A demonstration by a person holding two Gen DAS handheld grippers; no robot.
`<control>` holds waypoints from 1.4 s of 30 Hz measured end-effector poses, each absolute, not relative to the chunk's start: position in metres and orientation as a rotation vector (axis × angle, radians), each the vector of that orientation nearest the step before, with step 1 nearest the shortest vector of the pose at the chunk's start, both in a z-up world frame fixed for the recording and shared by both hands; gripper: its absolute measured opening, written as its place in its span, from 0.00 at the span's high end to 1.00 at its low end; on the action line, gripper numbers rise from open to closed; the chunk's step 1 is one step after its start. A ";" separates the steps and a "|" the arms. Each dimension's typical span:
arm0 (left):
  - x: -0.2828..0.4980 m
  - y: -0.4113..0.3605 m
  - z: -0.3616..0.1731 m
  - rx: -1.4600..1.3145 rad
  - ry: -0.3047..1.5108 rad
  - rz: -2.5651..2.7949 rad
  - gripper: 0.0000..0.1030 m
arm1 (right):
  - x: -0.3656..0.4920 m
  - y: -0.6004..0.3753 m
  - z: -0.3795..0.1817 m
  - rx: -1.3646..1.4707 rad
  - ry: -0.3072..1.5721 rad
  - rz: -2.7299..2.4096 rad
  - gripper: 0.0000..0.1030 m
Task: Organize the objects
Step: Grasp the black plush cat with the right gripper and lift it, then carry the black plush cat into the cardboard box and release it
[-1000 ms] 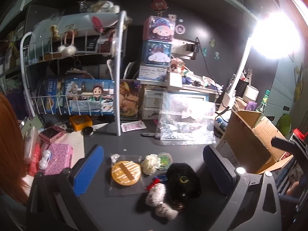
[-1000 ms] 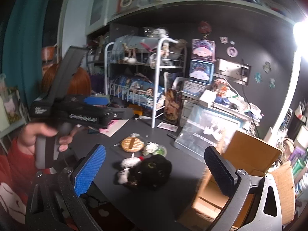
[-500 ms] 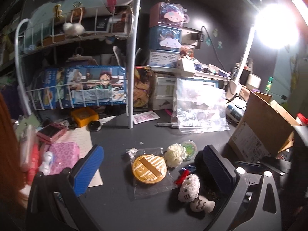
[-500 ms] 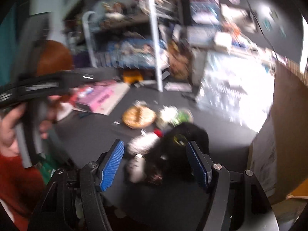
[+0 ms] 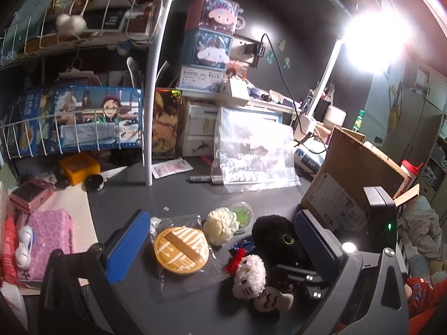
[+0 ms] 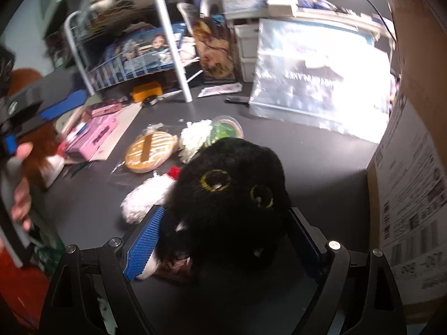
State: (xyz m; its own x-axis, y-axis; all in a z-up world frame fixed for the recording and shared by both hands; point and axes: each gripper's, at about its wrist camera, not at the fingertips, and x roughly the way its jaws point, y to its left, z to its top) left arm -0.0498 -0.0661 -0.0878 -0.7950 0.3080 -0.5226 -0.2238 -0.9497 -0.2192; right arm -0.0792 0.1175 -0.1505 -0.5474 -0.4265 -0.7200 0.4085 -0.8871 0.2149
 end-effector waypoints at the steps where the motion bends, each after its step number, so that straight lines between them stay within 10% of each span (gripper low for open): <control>1: -0.050 -0.067 -0.088 -0.843 -0.213 2.727 0.01 | -0.081 0.119 -0.151 1.131 -0.052 -2.405 0.18; 5: -0.048 -0.067 -0.089 -0.882 -0.214 2.708 0.01 | -0.078 0.122 -0.148 1.103 -0.081 -2.418 0.32; 20: -0.028 -0.017 -0.017 -0.841 -0.139 2.417 0.01 | -0.018 0.104 -0.029 0.672 0.094 -2.245 0.34; 32: -0.075 0.080 0.046 -0.806 -0.044 2.339 0.36 | -0.026 0.197 0.034 0.600 0.178 -2.399 0.34; 42: -0.153 0.161 0.030 -0.981 -0.055 2.169 0.37 | -0.077 0.272 0.029 0.863 0.134 -2.471 0.34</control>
State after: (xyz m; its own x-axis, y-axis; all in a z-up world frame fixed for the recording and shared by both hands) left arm -0.1527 0.1611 0.0304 -0.4321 0.6438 -0.6315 -0.6109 -0.7241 -0.3202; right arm -0.0769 0.2722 0.0290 -0.6648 -0.4381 -0.6050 0.5008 -0.8624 0.0741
